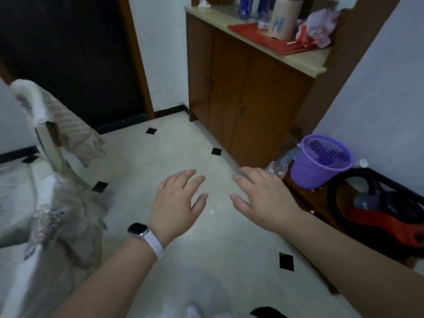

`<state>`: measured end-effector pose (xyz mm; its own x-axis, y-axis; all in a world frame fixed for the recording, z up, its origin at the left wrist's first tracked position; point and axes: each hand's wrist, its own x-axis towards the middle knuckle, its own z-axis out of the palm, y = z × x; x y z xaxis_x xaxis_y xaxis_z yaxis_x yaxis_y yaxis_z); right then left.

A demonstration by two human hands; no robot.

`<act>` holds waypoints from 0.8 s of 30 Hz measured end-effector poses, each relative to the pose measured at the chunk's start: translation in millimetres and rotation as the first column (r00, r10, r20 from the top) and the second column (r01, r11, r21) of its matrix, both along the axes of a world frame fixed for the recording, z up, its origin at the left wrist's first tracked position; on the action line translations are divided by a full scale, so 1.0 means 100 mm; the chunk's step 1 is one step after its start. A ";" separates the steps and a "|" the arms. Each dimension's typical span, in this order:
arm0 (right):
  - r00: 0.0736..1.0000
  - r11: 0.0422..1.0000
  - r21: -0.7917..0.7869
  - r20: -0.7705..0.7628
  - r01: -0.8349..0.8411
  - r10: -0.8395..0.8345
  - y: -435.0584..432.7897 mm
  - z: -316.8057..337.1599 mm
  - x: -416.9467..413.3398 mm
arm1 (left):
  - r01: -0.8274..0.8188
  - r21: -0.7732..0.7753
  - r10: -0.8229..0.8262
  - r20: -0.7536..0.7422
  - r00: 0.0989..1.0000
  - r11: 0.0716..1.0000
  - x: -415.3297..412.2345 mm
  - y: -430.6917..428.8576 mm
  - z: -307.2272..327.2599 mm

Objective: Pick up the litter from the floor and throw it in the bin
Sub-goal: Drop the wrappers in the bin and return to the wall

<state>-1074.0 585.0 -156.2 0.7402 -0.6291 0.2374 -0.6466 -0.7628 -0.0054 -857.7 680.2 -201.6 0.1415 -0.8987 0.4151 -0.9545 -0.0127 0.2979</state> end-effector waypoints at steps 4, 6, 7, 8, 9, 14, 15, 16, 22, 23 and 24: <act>0.997 0.996 0.051 -0.020 -0.071 0.072 -0.41 -0.03 0.63 | -0.054 0.005 0.054 -0.036 0.998 0.999 0.48 -0.20 -0.04; 0.994 0.991 0.079 -0.007 -0.109 0.110 -0.65 -0.09 0.91 | -0.112 0.024 0.113 -0.033 0.993 0.993 0.70 -0.31 -0.09; 0.992 0.988 0.086 0.003 -0.127 0.128 -0.77 -0.14 1.03 | -0.144 0.033 0.145 -0.026 0.989 0.989 0.81 -0.37 -0.11; 0.989 0.985 0.091 0.015 -0.148 0.147 -0.90 -0.19 1.16 | -0.168 0.046 0.169 -0.016 0.985 0.985 0.92 -0.45 -0.12; 0.986 0.981 0.098 0.027 -0.169 0.167 -1.03 -0.24 1.28 | -0.186 0.056 0.186 -0.005 0.982 0.981 1.03 -0.54 -0.12; 0.962 0.957 0.112 0.076 -0.269 0.262 -1.88 -0.33 1.99 | -0.298 0.107 0.291 0.073 0.954 0.949 1.59 -1.18 -0.07; 0.956 0.951 0.111 0.084 -0.288 0.280 -2.07 -0.31 2.13 | -0.332 0.118 0.324 0.086 0.942 0.936 1.69 -1.35 -0.02; 0.949 0.944 0.115 0.089 -0.311 0.302 -2.26 -0.27 2.25 | -0.362 0.127 0.353 0.090 0.931 0.924 1.78 -1.52 0.03; 0.919 0.917 0.087 0.098 -0.390 0.381 -3.39 0.05 2.85 | -0.432 0.086 0.423 0.103 0.900 0.898 2.20 -2.49 0.32; 0.913 0.910 0.089 0.081 -0.406 0.399 -3.57 0.09 2.96 | -0.451 0.075 0.444 0.094 0.891 0.889 2.27 -2.62 0.33; 0.905 0.901 0.090 0.063 -0.424 0.420 -3.72 0.11 3.07 | -0.465 0.069 0.458 0.091 0.884 0.883 2.33 -2.74 0.32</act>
<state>-767.3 213.0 -145.0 0.9324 -0.2819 0.2260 -0.2619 -0.9583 -0.1147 -625.0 406.4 -169.9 0.5225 -0.7714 0.3633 -0.8526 -0.4792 0.2085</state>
